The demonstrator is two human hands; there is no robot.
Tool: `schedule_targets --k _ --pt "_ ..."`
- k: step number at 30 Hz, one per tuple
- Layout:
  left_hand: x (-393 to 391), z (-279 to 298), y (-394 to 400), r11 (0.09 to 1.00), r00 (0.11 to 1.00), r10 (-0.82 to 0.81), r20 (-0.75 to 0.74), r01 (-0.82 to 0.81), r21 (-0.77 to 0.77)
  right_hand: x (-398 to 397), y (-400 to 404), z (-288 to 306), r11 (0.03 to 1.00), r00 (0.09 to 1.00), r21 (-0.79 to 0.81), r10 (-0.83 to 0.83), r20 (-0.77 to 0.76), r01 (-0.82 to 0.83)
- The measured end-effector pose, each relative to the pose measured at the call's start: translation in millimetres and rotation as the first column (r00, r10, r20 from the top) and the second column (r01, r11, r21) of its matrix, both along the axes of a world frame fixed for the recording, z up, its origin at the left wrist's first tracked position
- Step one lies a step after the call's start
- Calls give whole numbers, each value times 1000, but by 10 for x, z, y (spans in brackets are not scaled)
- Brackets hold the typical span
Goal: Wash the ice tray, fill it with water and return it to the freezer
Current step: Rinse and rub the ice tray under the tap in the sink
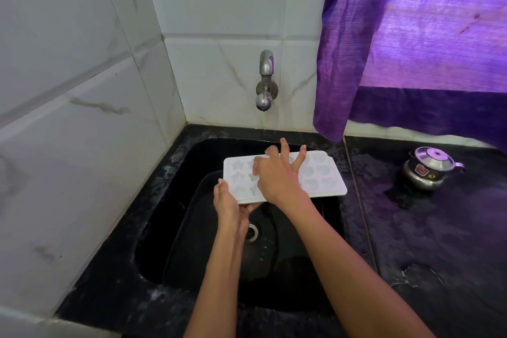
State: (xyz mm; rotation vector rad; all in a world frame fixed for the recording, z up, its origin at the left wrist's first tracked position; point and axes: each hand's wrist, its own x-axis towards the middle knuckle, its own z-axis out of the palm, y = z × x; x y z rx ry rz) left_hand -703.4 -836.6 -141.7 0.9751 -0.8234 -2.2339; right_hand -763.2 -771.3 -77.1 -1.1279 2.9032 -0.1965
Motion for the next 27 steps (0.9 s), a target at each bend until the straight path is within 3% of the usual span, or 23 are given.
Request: schedule_targets --k 4,12,27 --pt "-3 -15 -2 1000 1000 4 6 -4 3 31 -71 1 995 997 -67 72 -6 -72" --pt "11 -9 -1 1000 1000 13 -11 -13 -3 98 -141 -60 984 985 71 166 -46 -162" --pt "11 -39 -45 999 999 34 -6 -34 20 135 -232 -98 977 977 97 198 -74 -190"
